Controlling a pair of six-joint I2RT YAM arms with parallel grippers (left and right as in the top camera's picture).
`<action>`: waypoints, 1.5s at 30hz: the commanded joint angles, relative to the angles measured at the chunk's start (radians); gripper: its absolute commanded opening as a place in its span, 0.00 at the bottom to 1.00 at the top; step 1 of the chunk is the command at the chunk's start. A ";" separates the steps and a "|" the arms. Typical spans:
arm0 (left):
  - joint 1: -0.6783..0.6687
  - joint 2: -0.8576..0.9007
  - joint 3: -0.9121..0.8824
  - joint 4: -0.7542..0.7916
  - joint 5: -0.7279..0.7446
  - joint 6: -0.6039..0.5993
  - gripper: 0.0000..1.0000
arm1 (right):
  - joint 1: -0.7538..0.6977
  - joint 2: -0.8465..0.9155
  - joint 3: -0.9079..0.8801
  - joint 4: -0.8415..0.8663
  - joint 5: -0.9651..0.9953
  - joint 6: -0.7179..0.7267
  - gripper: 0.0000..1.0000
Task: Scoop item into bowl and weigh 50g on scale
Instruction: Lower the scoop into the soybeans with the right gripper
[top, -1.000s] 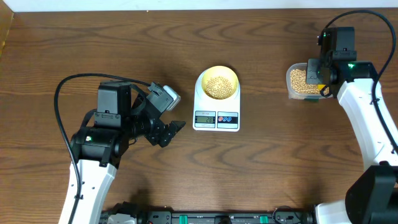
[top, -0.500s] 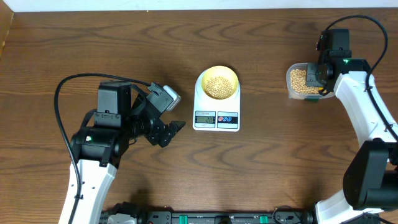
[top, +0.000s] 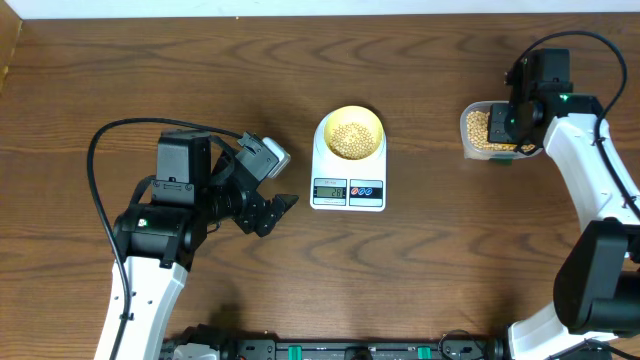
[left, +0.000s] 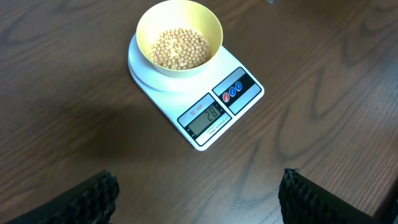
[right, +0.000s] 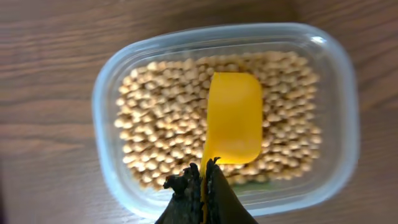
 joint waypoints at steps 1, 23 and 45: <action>0.004 0.000 -0.004 -0.003 -0.002 0.013 0.85 | -0.026 0.010 -0.008 -0.006 -0.225 -0.047 0.01; 0.004 0.000 -0.004 -0.003 -0.002 0.013 0.84 | -0.205 0.010 -0.010 -0.064 -0.467 -0.065 0.01; 0.004 0.000 -0.004 -0.003 -0.002 0.013 0.84 | -0.357 0.047 -0.012 -0.051 -0.695 -0.144 0.01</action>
